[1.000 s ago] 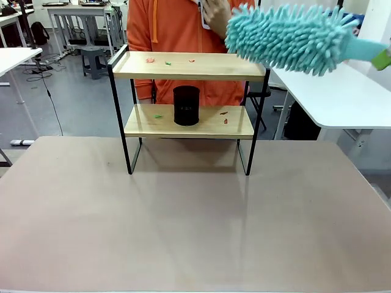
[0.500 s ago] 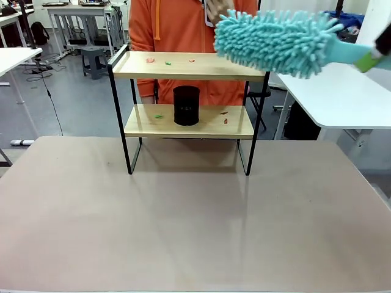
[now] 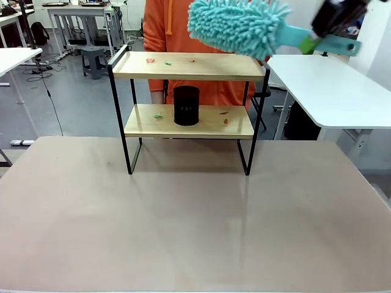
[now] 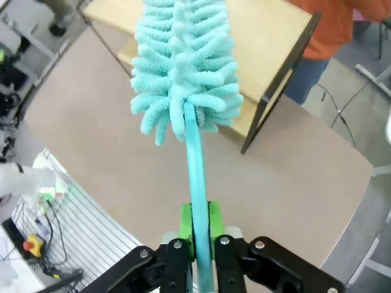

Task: Clean the shelf.
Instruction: Clean the specific tier of the Shelf with the Duster once objects are removed.

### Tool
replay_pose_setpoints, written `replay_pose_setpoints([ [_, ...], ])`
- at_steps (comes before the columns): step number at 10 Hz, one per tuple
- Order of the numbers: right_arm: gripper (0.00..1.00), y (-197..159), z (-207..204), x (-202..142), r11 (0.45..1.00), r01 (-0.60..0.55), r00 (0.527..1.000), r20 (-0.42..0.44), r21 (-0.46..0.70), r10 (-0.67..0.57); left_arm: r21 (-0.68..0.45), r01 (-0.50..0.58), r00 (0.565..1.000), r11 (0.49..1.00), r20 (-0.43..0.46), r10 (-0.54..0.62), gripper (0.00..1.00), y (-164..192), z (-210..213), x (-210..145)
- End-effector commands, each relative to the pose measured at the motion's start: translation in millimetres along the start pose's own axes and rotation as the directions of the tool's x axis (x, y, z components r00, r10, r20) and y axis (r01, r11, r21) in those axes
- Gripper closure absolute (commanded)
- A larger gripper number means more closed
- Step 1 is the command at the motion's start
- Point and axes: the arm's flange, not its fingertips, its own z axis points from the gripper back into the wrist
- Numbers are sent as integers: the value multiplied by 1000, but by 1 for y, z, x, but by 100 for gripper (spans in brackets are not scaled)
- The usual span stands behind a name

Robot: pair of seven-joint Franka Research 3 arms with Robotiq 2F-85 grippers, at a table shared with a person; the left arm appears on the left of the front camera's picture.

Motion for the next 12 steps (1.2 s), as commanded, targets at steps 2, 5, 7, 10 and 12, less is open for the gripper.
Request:
replay_pose_setpoints([
  [2, 100, 14, -30, 45, 988, 125, 992, 29, -88, -123, -14, 20, 1000, 1000, 11, -20, 0, -2, -2, 0],
  [5, 100, 10, -74, 61, 961, 233, 972, 15, -149, -233, -14, 20, 1000, 1000, 11, -20, 0, -2, -2, 0],
  [7, 100, 4, -85, 55, 953, 265, 964, 10, -145, -267, -14, 20, 1000, 1000, 11, -20, 0, -2, -2, 0],
  [10, 100, 2, -96, 51, 955, 261, 963, -30, -137, -268, -14, 20, 1000, 1000, 11, -20, 0, -2, -2, 0],
  [12, 100, 8, -104, 55, 971, 230, 970, -64, -64, -234, -14, 20, 1000, 1000, 11, -20, 0, -2, -2, 0],
])
